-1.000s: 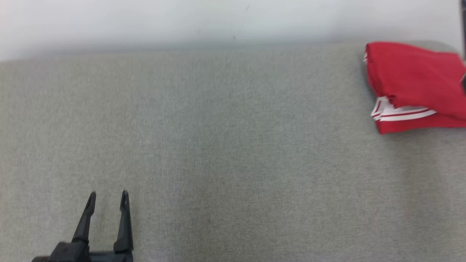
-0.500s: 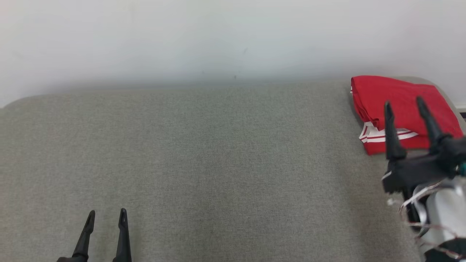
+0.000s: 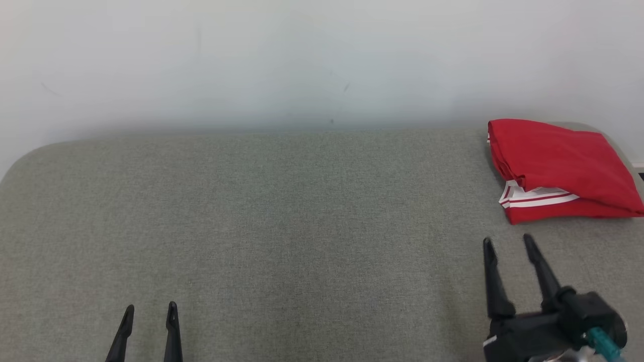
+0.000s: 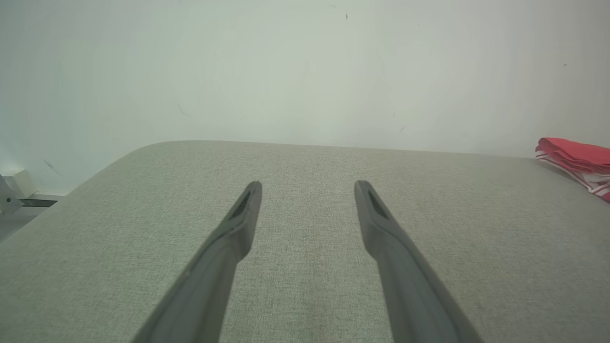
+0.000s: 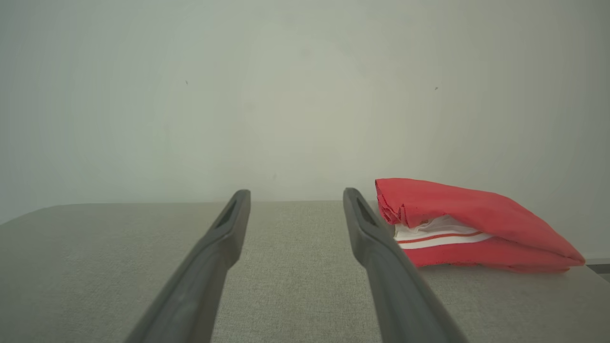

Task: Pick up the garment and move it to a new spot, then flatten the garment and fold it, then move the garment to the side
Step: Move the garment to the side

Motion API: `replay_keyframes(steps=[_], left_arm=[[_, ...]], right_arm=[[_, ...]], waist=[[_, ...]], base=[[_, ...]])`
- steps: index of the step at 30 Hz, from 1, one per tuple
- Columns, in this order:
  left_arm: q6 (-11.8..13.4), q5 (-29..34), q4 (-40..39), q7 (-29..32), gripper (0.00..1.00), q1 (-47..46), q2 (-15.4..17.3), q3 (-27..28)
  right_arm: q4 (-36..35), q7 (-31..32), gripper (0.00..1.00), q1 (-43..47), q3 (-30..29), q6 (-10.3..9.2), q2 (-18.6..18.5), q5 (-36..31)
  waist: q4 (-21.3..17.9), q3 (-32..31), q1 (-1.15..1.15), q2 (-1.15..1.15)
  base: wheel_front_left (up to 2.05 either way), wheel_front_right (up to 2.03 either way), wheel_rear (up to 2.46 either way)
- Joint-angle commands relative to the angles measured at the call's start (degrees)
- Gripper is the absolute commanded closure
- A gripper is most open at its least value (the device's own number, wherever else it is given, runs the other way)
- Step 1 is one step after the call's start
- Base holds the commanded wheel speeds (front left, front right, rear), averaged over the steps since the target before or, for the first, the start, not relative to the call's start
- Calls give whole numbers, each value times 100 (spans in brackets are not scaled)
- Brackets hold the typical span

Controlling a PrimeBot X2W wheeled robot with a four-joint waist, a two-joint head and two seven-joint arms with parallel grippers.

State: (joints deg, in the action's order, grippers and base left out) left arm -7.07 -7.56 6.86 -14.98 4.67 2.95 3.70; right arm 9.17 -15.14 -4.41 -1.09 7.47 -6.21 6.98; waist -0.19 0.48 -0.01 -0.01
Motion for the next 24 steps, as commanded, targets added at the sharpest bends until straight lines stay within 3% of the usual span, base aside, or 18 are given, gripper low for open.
replay_keyframes(steps=[1, 9, 24], left_arm=[[0, -47, -7, -19, 0, 50, -10, -17], [45, -74, 7, -19, 0, 81, -9, -75], [21, -20, 129, -19, 0, 170, -9, -161]], right_arm=[[-50, -2, 0, 81, 19, 1, 47, 13], [58, -3, 0, 620, 146, 1, 284, -28], [428, -3, 0, 730, 194, 1, 341, -1]], waist=[[17, -5, 1, 1], [56, -46, 1, 1], [89, -99, 1, 1]], base=[[0, 0, 0], [0, 0, 0], [0, 0, 0]])
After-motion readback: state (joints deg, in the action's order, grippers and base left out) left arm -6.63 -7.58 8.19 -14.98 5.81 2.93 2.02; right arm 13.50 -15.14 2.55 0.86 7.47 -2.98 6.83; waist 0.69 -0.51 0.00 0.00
